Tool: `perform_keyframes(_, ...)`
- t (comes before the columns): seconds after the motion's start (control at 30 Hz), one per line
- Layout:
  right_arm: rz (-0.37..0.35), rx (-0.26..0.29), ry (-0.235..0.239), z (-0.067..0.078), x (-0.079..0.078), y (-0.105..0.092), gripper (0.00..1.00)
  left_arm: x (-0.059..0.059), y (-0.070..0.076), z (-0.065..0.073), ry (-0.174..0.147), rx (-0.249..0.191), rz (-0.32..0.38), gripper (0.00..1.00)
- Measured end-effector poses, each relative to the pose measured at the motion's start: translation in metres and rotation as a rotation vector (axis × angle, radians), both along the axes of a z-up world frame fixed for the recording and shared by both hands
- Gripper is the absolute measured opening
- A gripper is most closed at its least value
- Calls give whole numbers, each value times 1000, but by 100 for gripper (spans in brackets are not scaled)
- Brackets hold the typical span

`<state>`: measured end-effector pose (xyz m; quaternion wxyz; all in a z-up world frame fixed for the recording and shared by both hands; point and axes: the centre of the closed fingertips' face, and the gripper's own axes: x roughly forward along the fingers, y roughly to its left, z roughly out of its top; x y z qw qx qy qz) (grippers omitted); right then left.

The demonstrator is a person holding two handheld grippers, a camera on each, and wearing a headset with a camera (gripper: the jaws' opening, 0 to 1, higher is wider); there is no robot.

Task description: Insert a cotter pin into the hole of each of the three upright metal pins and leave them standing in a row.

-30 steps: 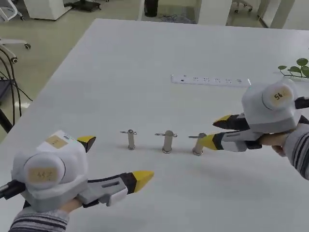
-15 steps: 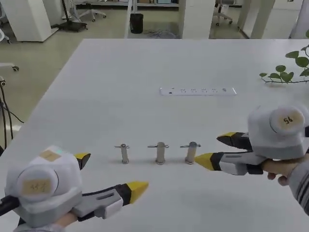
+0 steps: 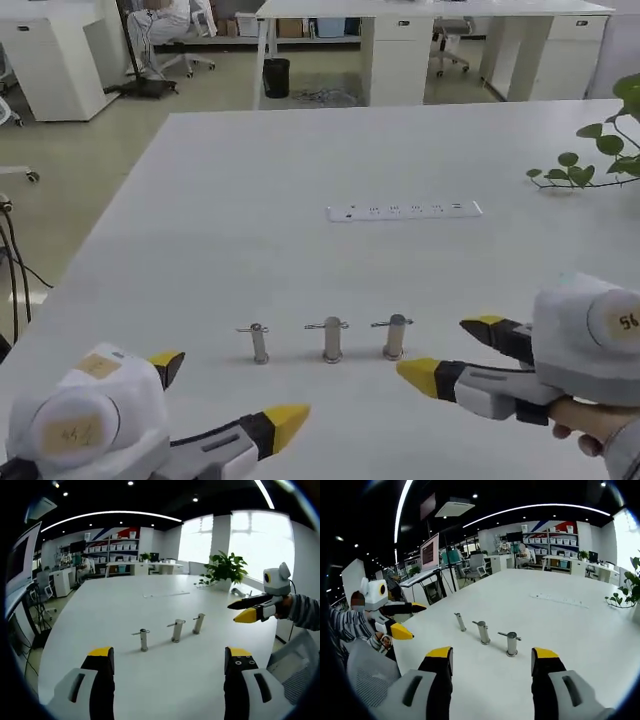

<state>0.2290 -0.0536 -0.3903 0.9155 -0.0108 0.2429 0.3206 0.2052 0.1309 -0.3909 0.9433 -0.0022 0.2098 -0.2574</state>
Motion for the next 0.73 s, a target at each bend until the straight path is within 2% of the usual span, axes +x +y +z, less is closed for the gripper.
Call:
perform_keyframes(0.27,-3,-26,8,-11,-16,3,62,-5,3,-1,2,12,17,90)
perform_keyframes(0.4,-10,-49,-4,-12,-23,0,64,-7,3,0,-3,10,21,90)
perform_keyframes(0.73,-42,4,7,-10,-29,-1,70,-11,4,0,-1,3,32,92)
